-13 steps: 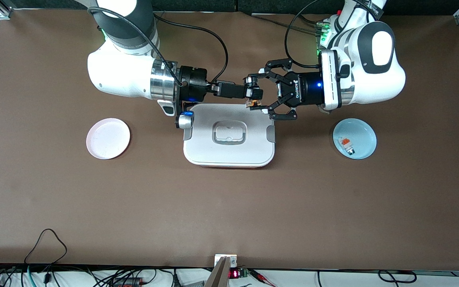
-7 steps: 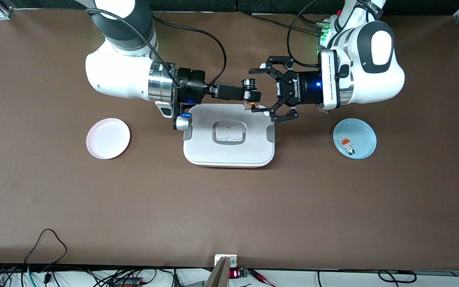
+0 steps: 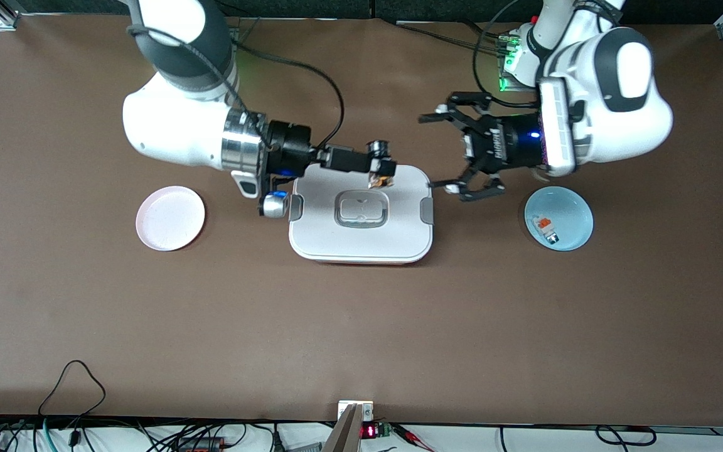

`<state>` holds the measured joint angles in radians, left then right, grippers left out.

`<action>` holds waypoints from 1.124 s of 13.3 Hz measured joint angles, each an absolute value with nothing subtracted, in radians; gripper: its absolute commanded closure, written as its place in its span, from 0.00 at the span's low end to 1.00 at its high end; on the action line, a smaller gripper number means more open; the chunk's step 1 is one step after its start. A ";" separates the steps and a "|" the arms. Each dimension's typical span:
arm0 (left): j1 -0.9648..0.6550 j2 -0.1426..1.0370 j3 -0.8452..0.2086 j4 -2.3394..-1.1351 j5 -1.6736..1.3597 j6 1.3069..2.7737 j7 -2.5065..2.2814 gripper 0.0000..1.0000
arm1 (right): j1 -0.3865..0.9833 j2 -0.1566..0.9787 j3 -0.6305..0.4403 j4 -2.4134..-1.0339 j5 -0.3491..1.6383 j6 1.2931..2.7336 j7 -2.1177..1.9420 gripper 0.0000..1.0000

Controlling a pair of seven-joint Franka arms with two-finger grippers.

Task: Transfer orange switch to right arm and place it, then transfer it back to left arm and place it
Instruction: 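Open the left gripper and withdraw while the right gripper pulls the switch, then carry the switch with the right gripper over the white plate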

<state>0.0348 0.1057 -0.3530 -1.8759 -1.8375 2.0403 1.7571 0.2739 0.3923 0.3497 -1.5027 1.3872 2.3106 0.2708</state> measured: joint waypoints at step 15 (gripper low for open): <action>0.176 -0.035 -0.210 -1.853 -1.249 2.184 1.325 0.01 | 0.108 0.348 0.348 -1.664 0.704 1.973 0.186 0.76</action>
